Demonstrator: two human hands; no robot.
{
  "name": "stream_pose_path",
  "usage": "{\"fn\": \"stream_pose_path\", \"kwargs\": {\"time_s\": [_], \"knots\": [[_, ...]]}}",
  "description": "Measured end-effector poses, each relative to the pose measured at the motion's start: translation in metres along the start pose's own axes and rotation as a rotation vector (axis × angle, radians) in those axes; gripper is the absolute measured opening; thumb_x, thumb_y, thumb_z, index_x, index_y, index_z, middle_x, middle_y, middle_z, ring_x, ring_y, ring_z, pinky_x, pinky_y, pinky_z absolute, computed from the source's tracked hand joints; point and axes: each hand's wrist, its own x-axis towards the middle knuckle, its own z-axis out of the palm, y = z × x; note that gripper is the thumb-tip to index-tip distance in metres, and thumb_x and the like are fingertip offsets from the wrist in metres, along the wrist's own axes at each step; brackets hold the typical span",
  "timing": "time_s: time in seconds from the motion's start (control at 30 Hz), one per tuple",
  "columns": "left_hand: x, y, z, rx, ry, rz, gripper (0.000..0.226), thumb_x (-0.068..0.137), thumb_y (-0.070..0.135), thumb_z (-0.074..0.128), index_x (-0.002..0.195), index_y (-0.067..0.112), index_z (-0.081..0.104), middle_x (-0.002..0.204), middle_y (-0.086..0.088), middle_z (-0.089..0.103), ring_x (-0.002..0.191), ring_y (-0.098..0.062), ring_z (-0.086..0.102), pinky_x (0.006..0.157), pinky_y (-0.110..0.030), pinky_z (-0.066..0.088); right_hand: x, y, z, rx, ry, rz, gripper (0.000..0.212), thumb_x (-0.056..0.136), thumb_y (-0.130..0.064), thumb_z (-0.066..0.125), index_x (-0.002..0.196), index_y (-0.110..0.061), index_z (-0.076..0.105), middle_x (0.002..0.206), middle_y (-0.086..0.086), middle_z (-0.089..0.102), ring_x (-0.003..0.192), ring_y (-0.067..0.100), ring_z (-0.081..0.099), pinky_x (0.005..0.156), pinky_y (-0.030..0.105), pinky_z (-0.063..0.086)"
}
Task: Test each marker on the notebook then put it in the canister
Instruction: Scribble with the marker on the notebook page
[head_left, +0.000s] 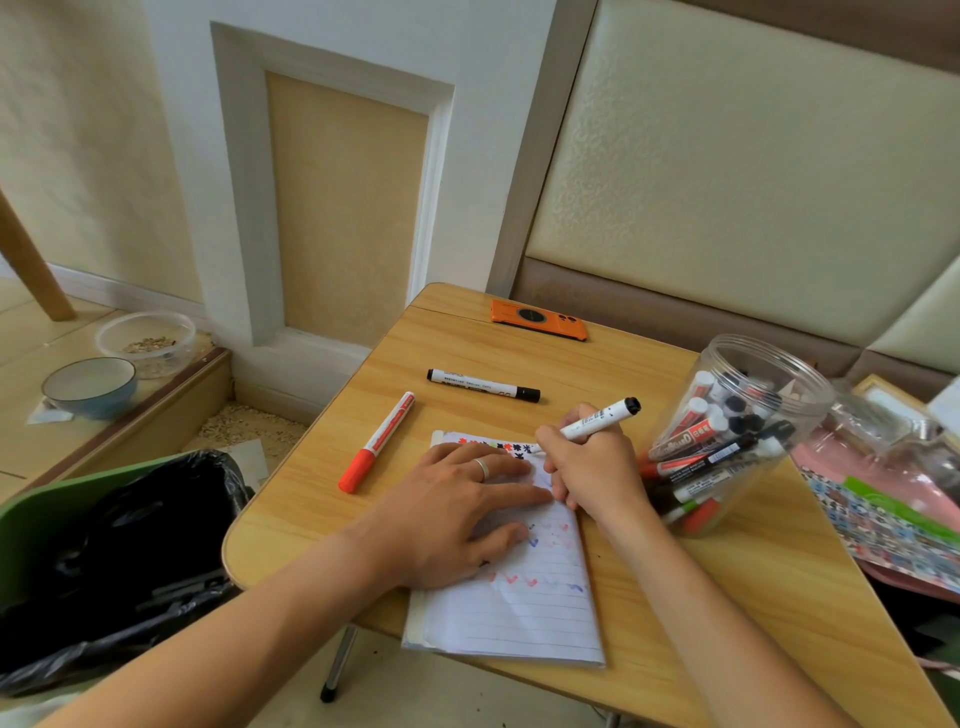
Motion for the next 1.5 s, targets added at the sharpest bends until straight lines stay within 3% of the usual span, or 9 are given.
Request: {"fn": "stream_pose_path", "kwargs": {"time_s": [0.53, 0.87, 1.0, 1.17, 1.33, 1.4, 1.5], "knots": [[0.0, 0.0, 0.0, -0.016, -0.019, -0.001, 0.05, 0.1, 0.061, 0.03, 0.148, 0.049, 0.038, 0.157, 0.016, 0.035, 0.145, -0.009, 0.027, 0.12, -0.035, 0.016, -0.003, -0.002, -0.005, -0.028, 0.01, 0.022, 0.019, 0.09, -0.017, 0.066, 0.094, -0.001, 0.057, 0.061, 0.009, 0.065, 0.042, 0.019, 0.057, 0.039, 0.028, 0.042], [-0.004, 0.002, -0.001, -0.129, 0.042, -0.031, 0.051, 0.091, 0.04, 0.033, 0.138, 0.041, 0.052, 0.143, 0.008, 0.046, 0.133, -0.007, 0.037, 0.115, -0.028, 0.022, -0.003, 0.0, 0.0, -0.02, -0.015, 0.039, 0.017, 0.088, -0.021, 0.069, 0.087, -0.008, 0.058, 0.058, 0.004, 0.064, 0.041, 0.016, 0.052, 0.043, 0.025, 0.04], [-0.005, 0.003, -0.001, -0.096, 0.124, -0.077, 0.047, 0.086, 0.035, 0.039, 0.13, 0.037, 0.056, 0.131, 0.006, 0.05, 0.119, -0.011, 0.044, 0.104, -0.028, 0.031, -0.006, 0.0, 0.001, -0.057, -0.011, 0.019, 0.017, 0.086, -0.022, 0.07, 0.083, -0.01, 0.059, 0.057, 0.002, 0.065, 0.044, 0.013, 0.053, 0.046, 0.027, 0.043], [-0.006, 0.005, -0.002, -0.022, 0.312, -0.247, 0.034, 0.08, 0.037, 0.042, 0.109, 0.027, 0.056, 0.101, 0.008, 0.049, 0.092, -0.011, 0.043, 0.081, -0.029, 0.043, -0.008, -0.001, 0.002, -0.07, -0.009, 0.019, 0.017, 0.085, -0.022, 0.07, 0.082, -0.01, 0.059, 0.057, 0.001, 0.064, 0.045, 0.013, 0.051, 0.046, 0.028, 0.042], [-0.005, -0.001, 0.003, -0.017, 0.336, -0.369, 0.021, 0.076, 0.04, 0.042, 0.088, 0.024, 0.048, 0.081, 0.01, 0.044, 0.078, -0.012, 0.041, 0.067, -0.027, 0.037, -0.013, -0.003, 0.003, -0.094, 0.026, -0.005, 0.017, 0.084, -0.024, 0.07, 0.08, -0.014, 0.057, 0.06, 0.003, 0.066, 0.048, 0.015, 0.054, 0.048, 0.031, 0.043], [-0.005, -0.001, 0.005, -0.022, 0.326, -0.371, 0.017, 0.078, 0.039, 0.046, 0.087, 0.025, 0.048, 0.08, 0.011, 0.043, 0.077, -0.011, 0.041, 0.065, -0.025, 0.034, -0.019, -0.008, 0.006, 0.002, 0.044, -0.009, 0.018, 0.087, -0.021, 0.069, 0.079, -0.015, 0.054, 0.061, 0.004, 0.065, 0.047, 0.015, 0.052, 0.045, 0.026, 0.039], [-0.005, -0.002, 0.006, -0.062, 0.379, -0.361, 0.013, 0.08, 0.034, 0.049, 0.089, 0.024, 0.049, 0.082, 0.01, 0.045, 0.079, -0.011, 0.042, 0.067, -0.027, 0.037, -0.031, -0.019, 0.014, 0.283, -0.064, 0.059, 0.015, 0.093, -0.018, 0.067, 0.084, -0.016, 0.055, 0.064, 0.005, 0.062, 0.047, 0.013, 0.05, 0.04, 0.022, 0.034]]}}
